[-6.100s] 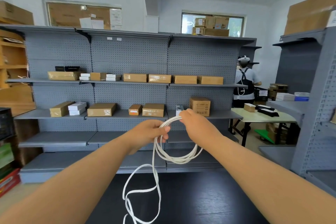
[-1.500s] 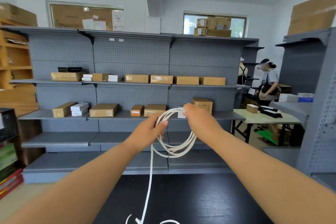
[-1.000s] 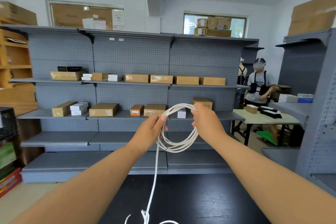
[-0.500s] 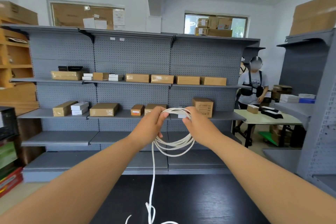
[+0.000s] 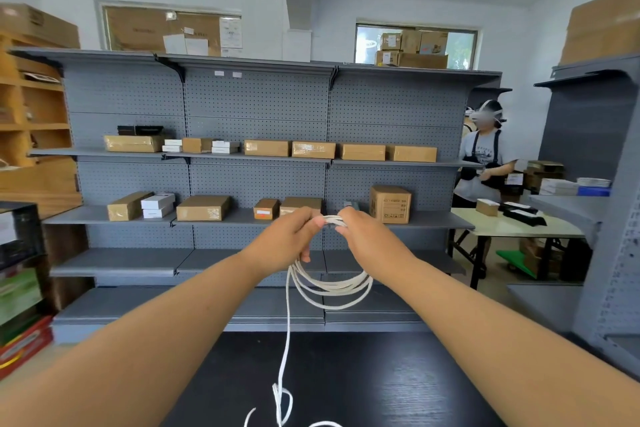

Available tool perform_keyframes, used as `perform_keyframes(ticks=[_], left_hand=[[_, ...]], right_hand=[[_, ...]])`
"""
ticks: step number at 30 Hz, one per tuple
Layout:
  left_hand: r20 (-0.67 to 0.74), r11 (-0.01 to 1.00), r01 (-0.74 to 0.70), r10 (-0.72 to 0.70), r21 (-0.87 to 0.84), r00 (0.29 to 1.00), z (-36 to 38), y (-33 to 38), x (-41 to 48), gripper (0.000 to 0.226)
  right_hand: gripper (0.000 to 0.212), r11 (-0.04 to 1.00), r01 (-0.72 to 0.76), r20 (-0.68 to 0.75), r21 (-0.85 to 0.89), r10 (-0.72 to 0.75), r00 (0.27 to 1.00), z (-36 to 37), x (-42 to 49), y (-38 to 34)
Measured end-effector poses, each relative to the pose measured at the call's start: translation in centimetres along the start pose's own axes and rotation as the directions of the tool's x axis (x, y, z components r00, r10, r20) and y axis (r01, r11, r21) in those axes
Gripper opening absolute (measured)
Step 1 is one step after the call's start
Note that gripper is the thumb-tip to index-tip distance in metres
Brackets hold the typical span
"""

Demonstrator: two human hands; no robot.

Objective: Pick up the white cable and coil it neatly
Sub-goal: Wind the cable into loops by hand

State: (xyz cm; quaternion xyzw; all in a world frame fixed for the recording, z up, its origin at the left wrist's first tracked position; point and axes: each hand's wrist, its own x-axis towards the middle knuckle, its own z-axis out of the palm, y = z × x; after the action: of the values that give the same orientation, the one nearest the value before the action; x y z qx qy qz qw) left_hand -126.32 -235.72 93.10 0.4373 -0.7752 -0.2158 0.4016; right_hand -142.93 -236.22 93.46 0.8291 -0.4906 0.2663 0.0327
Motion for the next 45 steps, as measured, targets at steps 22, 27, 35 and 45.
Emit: perform_keyframes(ticks=[22,27,35,45], left_hand=[[-0.300,0.997,0.062,-0.046,0.046,0.953,3.3,-0.5,-0.9,0.024],[-0.259,0.947,0.041,0.045,0.319,0.965,2.2,-0.3,-0.4,0.020],[-0.095,0.865,0.008,0.046,0.502,0.994,0.9,0.7,0.2,0.017],[-0.004,0.819,-0.042,0.054,0.573,0.999,0.7,0.1,0.0,0.024]], right_hand=[[0.017,0.832,-0.292,-0.101,0.472,0.379,0.920,0.3,-0.7,1.6],[0.020,0.843,-0.275,-0.017,0.462,0.319,0.948,0.0,-1.0,1.7],[0.058,0.863,-0.082,-0.087,0.499,0.144,0.986,-1.1,-0.8,0.6],[0.046,0.988,-0.032,0.067,0.152,0.022,0.998,-0.2,-0.7,0.4]])
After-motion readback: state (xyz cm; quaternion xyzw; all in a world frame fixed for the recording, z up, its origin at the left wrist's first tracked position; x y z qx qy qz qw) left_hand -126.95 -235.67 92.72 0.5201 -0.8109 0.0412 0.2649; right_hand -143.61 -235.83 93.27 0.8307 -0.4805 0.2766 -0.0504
